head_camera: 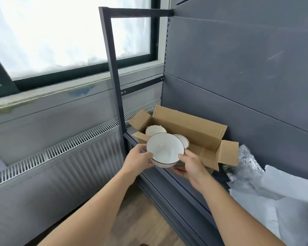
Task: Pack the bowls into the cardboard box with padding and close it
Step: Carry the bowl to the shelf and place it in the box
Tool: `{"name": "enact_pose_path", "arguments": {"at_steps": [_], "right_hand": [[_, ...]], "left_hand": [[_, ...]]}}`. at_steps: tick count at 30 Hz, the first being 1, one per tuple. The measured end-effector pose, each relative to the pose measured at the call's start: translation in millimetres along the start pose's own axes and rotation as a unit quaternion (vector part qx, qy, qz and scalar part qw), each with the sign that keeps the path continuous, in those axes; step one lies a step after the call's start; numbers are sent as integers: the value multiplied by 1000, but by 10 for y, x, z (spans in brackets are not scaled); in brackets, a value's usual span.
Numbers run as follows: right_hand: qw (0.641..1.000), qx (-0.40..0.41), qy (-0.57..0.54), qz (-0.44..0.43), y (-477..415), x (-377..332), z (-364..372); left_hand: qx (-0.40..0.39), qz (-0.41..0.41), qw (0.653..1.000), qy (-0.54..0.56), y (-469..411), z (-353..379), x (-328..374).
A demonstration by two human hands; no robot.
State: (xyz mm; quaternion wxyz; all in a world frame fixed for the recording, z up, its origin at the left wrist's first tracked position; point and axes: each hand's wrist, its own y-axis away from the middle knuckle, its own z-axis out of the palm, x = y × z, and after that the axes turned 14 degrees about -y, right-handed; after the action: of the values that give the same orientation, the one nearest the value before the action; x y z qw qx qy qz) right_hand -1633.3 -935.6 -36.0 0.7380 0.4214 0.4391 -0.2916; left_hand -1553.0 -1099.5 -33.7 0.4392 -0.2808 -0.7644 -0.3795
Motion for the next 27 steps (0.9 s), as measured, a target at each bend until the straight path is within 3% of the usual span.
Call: {"name": "enact_pose_path", "arguments": {"at_steps": [12, 27], "right_hand": [[993, 95, -61, -34, -714, -466, -122], [980, 165, -109, -9, -1373, -514, -908]], "left_hand": [[-112, 47, 992, -31, -1057, 198, 601], [-164, 49, 974, -146, -1843, 1077, 869]]}}
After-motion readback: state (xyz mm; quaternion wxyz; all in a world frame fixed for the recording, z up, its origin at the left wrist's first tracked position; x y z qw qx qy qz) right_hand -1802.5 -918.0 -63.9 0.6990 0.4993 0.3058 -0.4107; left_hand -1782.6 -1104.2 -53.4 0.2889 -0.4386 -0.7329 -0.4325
